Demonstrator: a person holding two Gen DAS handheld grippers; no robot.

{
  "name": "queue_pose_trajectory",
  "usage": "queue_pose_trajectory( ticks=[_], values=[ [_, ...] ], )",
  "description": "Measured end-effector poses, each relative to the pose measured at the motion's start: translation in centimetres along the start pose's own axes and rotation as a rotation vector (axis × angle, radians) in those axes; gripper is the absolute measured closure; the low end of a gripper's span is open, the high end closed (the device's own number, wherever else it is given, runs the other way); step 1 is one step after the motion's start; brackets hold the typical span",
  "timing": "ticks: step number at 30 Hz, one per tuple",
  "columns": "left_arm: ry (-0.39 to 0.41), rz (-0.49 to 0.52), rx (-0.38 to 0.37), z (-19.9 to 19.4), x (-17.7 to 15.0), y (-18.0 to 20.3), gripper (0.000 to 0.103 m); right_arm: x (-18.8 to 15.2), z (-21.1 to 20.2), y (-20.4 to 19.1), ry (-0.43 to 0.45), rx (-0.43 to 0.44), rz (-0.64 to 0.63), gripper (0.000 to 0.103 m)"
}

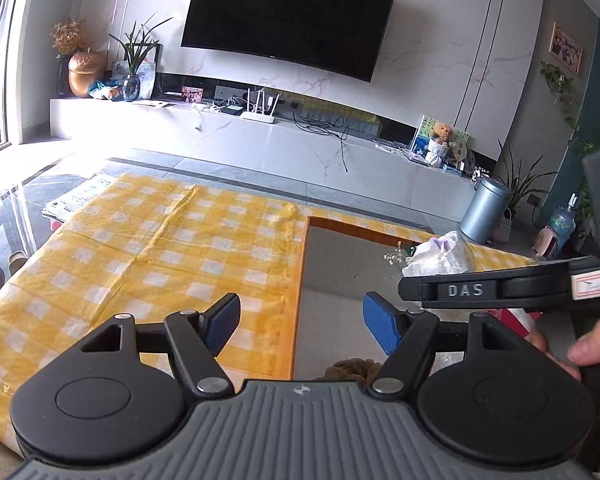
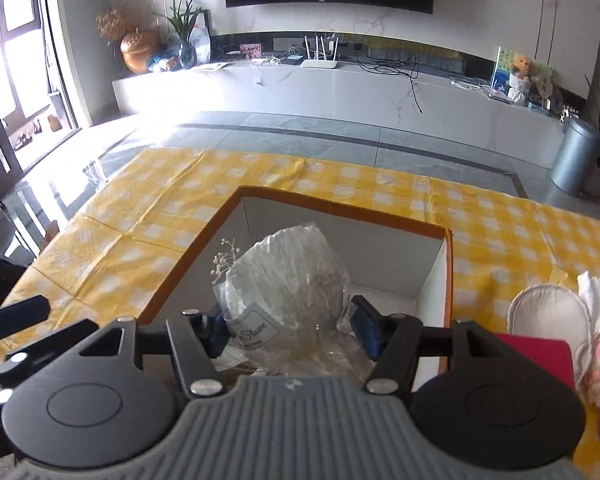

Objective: Organize soft objects
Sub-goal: 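Lower the clear plastic bag into the cardboard box and open the right gripper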

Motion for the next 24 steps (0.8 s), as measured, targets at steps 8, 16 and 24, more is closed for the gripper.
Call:
queue_pose_trajectory(
  ticks=[8, 16, 24],
  values=[
    [-0.015, -0.051, 0.034, 0.8, 0.0, -1.9, 0.021, 1.8, 7.1, 1.2, -0.057, -0.101, -0.07, 0.042],
    [-0.032, -0.058, 0.028, 1.1, -0.1, -2.0, 0.021, -2.6, 12.0, 1.5, -0.336, -0.079, -0.068, 0.042],
    [-0.041, -0.062, 0.031, 0.9, -0.2, -2.1, 0.021, -6.1, 11.8, 0.7, -0.5, -0.05, -0.078, 0.042]
  ],
)
Point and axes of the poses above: each gripper's, at about its wrist camera, not at the fingertips, and z roughly the way its jaws point, y to its right, x to its top, the point moved 8 cm from there along z, roughly the way its jaws point, and after that the axes turned 15 degrees about -z, right-handed, at the moved point
